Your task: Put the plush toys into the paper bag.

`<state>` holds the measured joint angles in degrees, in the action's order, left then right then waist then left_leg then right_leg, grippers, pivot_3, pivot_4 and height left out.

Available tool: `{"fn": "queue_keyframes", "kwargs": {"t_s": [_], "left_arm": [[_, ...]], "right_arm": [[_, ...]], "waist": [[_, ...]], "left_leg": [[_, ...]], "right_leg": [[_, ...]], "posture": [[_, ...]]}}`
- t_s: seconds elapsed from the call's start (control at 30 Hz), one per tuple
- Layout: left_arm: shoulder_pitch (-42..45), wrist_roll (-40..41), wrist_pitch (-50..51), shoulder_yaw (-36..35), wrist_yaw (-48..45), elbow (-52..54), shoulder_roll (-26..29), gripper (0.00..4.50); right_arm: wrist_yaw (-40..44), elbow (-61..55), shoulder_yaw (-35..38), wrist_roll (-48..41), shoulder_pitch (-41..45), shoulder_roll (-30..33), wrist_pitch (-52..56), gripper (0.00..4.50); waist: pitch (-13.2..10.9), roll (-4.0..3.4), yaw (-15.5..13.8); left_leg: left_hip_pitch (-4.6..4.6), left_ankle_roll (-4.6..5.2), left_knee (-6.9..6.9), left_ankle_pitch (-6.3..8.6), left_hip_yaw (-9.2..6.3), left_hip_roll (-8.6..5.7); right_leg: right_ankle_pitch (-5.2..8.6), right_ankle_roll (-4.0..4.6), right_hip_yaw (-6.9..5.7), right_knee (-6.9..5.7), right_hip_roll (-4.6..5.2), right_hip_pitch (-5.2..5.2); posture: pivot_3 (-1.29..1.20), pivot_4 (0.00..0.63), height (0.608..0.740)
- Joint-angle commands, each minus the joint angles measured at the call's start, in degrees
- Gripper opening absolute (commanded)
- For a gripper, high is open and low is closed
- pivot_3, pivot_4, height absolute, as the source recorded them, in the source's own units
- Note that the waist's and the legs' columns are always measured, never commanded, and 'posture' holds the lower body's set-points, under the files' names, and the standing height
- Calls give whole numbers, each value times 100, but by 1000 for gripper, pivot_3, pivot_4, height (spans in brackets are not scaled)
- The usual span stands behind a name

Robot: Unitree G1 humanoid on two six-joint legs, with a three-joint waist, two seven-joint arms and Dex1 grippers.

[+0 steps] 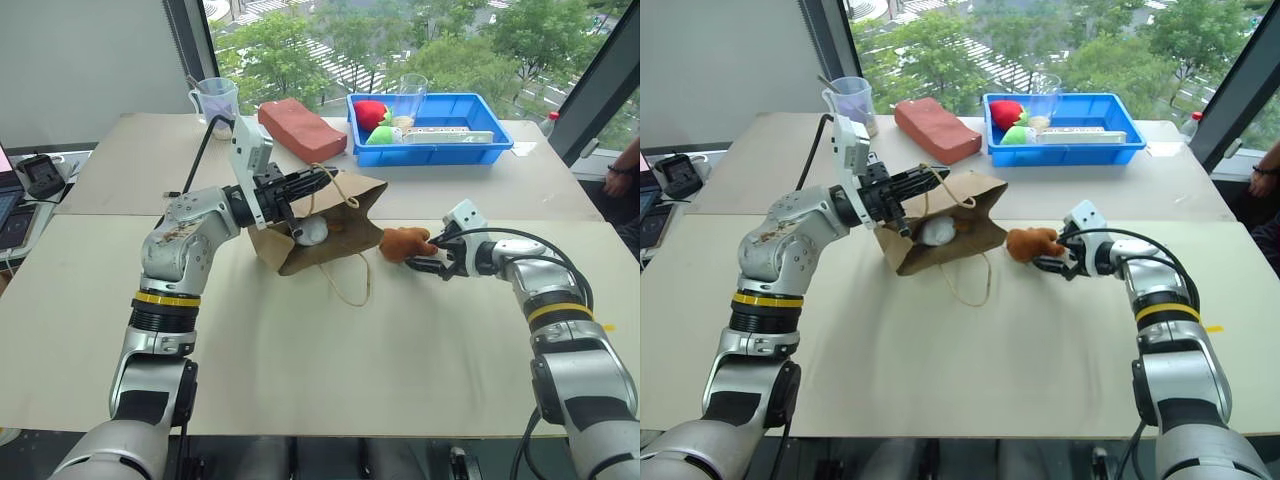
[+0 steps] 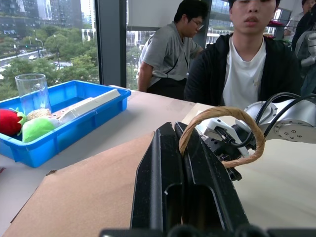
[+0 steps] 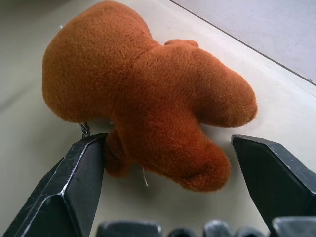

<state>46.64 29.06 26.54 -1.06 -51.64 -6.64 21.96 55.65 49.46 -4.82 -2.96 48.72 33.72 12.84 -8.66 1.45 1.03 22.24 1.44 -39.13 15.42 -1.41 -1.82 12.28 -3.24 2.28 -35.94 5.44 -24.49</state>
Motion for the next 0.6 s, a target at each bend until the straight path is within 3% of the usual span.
{"fn": "queue_keyframes", "kwargs": {"t_s": [0.03,0.4,0.43,0.6], "left_arm": [[33,10,-9,-37,35,231,19,0],[27,-12,-50,-4,31,201,9,0],[20,-12,-49,-6,34,206,10,0],[-28,-44,-66,-52,126,195,29,0]], "right_arm": [[9,39,58,39,156,-17,-208,3895],[224,-310,190,-114,-74,-46,-275,226],[265,-439,205,-142,-153,-24,-258,21],[184,-1995,401,-252,-1018,286,-76,21]], "waist": [[0,0,3],[0,0,1],[0,0,3],[0,0,-27]], "left_leg": [[0,0,0,0,0,0],[-1,0,0,0,0,2],[0,0,0,0,0,1],[1,2,1,1,-4,2]], "right_leg": [[0,0,0,-1,0,0],[0,0,0,-3,-1,0],[0,0,0,-3,-1,0],[0,-1,-3,-6,0,-1]], "posture": [[0,150,740],[0,150,740],[0,150,740],[0,150,740]]}}
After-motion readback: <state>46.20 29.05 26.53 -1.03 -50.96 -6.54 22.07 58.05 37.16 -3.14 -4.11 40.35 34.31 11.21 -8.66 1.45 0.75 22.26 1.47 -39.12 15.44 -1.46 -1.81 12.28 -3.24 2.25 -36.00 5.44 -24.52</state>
